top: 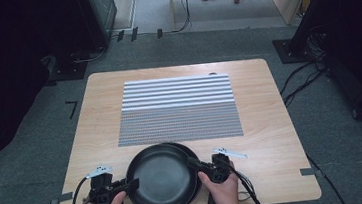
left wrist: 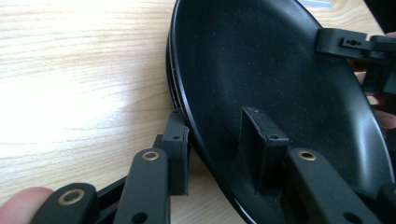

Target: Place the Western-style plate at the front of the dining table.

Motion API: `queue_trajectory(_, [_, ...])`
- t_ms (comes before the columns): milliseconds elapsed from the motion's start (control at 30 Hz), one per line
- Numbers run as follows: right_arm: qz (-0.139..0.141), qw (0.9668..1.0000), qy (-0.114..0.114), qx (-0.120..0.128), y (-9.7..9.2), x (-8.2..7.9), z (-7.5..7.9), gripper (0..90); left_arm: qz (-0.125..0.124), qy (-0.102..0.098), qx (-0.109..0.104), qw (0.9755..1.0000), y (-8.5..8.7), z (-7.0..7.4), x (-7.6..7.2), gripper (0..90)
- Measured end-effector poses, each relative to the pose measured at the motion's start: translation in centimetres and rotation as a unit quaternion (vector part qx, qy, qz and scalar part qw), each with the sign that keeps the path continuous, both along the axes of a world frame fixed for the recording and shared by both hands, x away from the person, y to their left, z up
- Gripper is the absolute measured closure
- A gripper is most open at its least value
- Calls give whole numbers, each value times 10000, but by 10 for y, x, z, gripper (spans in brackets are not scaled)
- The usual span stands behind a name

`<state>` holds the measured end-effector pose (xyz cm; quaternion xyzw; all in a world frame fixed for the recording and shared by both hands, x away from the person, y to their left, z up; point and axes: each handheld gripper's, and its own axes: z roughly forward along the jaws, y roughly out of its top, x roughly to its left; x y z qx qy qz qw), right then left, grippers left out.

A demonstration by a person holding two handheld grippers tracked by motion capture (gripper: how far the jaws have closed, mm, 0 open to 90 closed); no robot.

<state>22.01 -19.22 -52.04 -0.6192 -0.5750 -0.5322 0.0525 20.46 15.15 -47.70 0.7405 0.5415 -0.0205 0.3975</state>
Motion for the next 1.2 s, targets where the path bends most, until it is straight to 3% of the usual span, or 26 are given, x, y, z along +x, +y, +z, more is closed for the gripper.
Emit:
queue_trajectory(100, [-32, 9994, 122, 318, -5, 2, -3, 845, 17, 27, -96, 9999, 1, -2, 0, 656])
queue_trajectory(233, [-80, 9995, 98, 292, -5, -2, -3, 849, 73, 24, -128, 9999, 1, -1, 0, 666])
queue_trajectory(333, [-79, 9988, 211, 443, -7, -4, -4, 853, 93, 5, -154, 9998, 1, 1, -1, 677])
queue_trajectory(600, [-111, 9993, -16, 358, -6, -8, 2, 851, 116, -16, -224, 9997, 2, 4, -1, 697])
queue_trajectory(900, [-137, 9993, -78, 325, -14, -6, 12, 844, 189, -125, -286, 9993, -8, 11, 1, 707])
queue_trajectory(1200, [-136, 9993, -93, 331, -24, 6, 25, 844, 121, -246, -229, 9994, -18, 28, 18, 708])
